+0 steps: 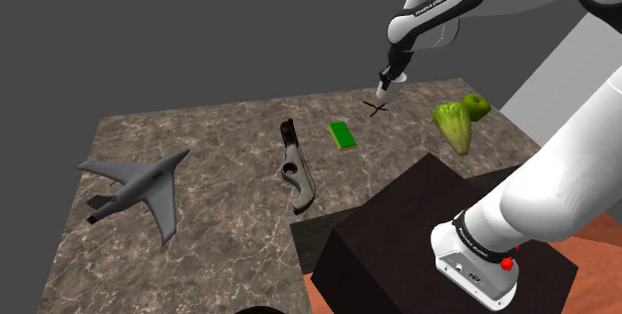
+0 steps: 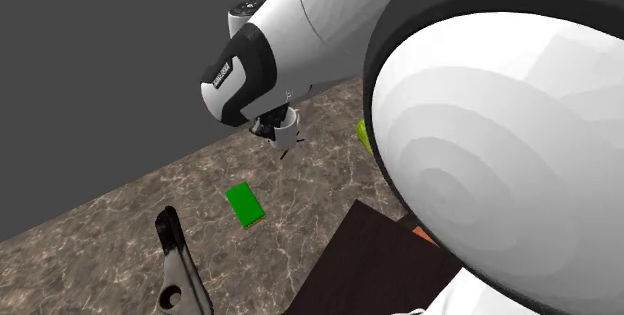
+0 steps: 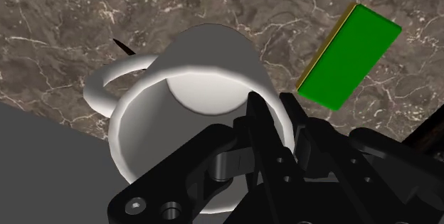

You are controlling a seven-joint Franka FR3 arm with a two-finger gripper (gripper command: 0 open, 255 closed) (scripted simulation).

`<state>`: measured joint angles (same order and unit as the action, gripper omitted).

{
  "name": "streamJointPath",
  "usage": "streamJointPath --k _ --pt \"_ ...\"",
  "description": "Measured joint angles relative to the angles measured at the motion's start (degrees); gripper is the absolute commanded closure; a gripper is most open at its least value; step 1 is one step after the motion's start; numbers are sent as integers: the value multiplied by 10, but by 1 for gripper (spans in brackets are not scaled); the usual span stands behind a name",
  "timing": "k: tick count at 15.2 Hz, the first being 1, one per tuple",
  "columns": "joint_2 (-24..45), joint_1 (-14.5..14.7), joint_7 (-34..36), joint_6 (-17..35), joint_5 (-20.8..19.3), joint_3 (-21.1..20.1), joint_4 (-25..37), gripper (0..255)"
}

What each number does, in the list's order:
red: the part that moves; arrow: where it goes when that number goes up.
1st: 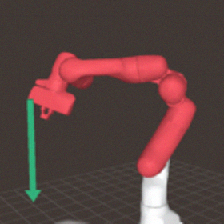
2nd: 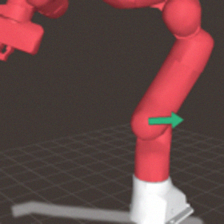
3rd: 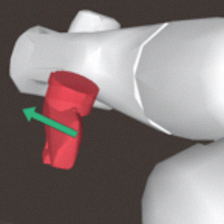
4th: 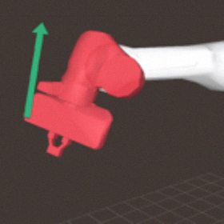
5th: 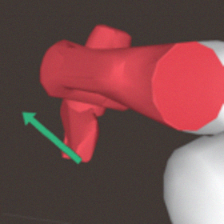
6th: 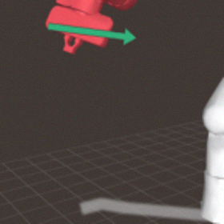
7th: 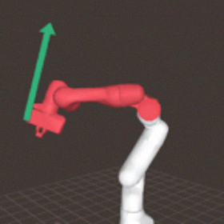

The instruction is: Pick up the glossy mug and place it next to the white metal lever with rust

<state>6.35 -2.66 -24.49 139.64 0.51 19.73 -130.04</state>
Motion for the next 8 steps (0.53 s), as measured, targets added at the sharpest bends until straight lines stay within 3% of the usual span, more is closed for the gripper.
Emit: streamJointPath --k 8 --pt "75 52 89 -20 13 -43 89 255"
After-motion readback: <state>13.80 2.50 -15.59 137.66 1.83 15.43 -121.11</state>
